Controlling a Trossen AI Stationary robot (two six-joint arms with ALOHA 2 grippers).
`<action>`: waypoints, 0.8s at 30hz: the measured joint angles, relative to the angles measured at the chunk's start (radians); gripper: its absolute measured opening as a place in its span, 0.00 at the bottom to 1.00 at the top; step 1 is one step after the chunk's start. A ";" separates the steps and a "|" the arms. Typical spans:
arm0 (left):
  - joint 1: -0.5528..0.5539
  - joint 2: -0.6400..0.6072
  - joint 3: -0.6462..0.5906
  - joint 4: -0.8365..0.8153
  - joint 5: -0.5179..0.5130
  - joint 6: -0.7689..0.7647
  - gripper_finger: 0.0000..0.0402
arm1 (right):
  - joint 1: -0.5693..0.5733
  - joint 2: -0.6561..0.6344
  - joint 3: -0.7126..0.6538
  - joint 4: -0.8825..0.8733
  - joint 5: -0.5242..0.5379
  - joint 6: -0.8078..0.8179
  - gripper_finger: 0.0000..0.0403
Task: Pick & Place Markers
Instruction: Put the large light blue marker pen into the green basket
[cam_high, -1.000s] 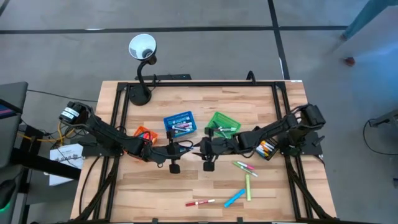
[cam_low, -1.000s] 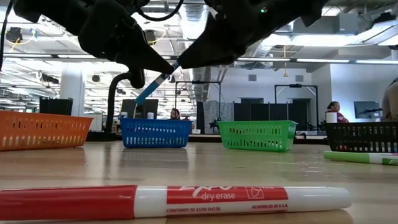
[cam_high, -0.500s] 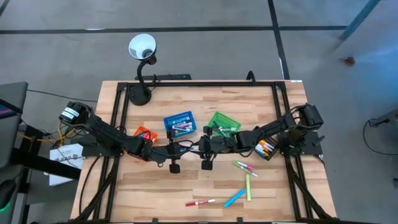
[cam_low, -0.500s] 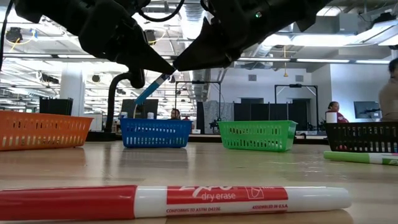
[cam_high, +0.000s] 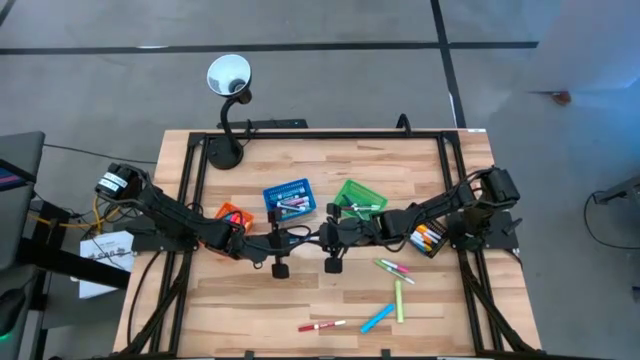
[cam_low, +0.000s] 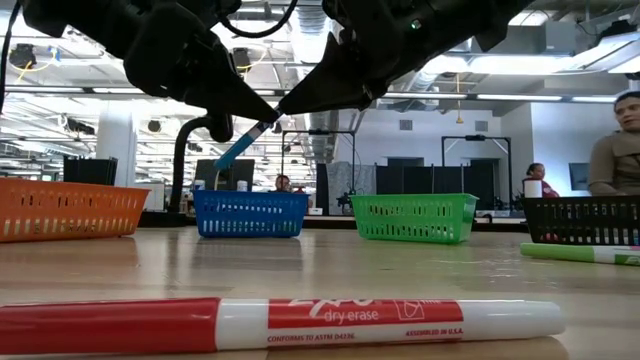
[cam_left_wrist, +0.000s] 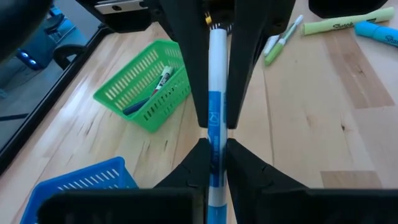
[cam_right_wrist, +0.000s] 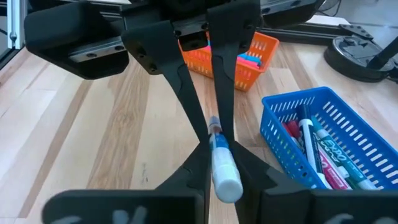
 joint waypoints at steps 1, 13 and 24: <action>0.000 0.000 0.000 -0.001 0.000 -0.001 0.08 | 0.000 0.000 0.000 0.000 -0.005 0.000 0.07; -0.001 -0.001 0.000 -0.006 -0.004 -0.007 0.10 | -0.001 0.000 0.000 0.045 -0.029 0.027 0.10; 0.000 -0.001 0.000 -0.006 -0.005 -0.006 0.11 | -0.001 0.000 0.001 0.035 -0.026 0.027 0.12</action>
